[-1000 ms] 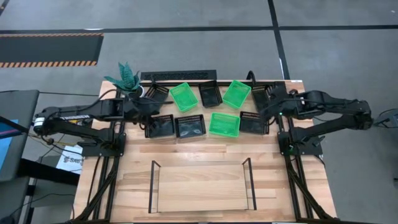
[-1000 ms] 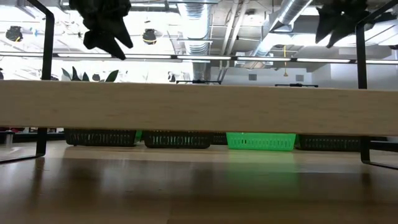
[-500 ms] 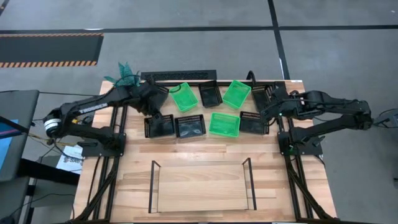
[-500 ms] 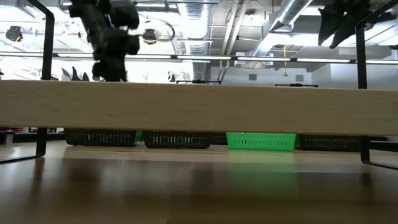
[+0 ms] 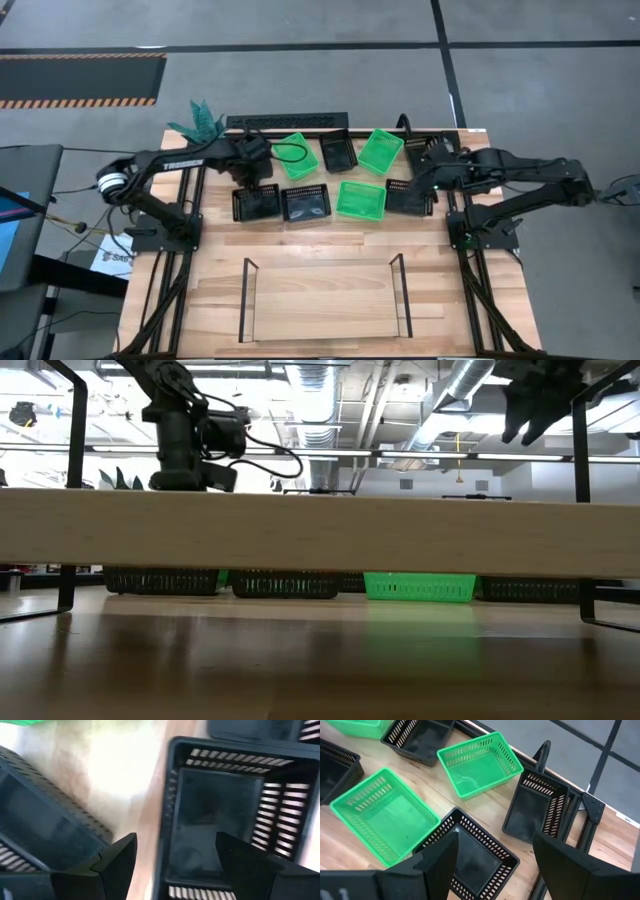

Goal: Stack baskets on shelf by color
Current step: Put the black bin on the shelf

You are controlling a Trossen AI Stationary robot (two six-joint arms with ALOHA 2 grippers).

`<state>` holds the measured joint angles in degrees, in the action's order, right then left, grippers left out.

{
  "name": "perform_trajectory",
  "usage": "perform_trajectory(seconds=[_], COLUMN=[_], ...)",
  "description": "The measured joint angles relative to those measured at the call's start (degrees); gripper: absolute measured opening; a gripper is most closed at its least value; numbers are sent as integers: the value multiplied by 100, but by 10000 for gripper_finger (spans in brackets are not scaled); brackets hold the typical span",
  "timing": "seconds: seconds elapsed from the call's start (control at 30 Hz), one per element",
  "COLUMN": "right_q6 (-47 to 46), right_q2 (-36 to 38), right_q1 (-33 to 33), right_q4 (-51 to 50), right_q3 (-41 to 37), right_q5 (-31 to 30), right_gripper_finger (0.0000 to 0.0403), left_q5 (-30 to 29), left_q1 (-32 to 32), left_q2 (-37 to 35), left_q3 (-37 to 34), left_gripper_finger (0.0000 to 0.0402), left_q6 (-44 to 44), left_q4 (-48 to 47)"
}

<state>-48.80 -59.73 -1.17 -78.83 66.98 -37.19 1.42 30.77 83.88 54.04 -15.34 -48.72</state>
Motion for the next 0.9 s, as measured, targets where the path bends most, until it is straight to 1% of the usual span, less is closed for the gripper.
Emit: perform_trajectory(seconds=[0.13,0.3,0.4,0.5,0.67,0.73,0.9], right_q6=[227,287,287,276,275,274,234], right_q2=[-151,-262,-251,-249,-245,-245,-242], right_q1=[0,2,22,95,215,238,236], right_q4=[105,178,188,215,265,263,265], right_q3=[0,-2,-2,-2,-2,-2,-2], right_q5=[-1,-2,-4,-4,-4,-4,-4], right_gripper_finger=[282,282,282,282,282,282,282], left_q5=[-440,-485,-523,-566,-942,-1019,-1061], left_q1=[1,-33,-87,-158,-239,-241,-241], left_q2=[154,332,518,743,994,995,879], left_q3=[0,0,0,0,0,0,-2], left_gripper_finger=[259,257,241,212,150,119,26], left_q6=[-75,-166,-203,-203,-107,-45,197], left_q4=[76,109,121,119,118,103,38])
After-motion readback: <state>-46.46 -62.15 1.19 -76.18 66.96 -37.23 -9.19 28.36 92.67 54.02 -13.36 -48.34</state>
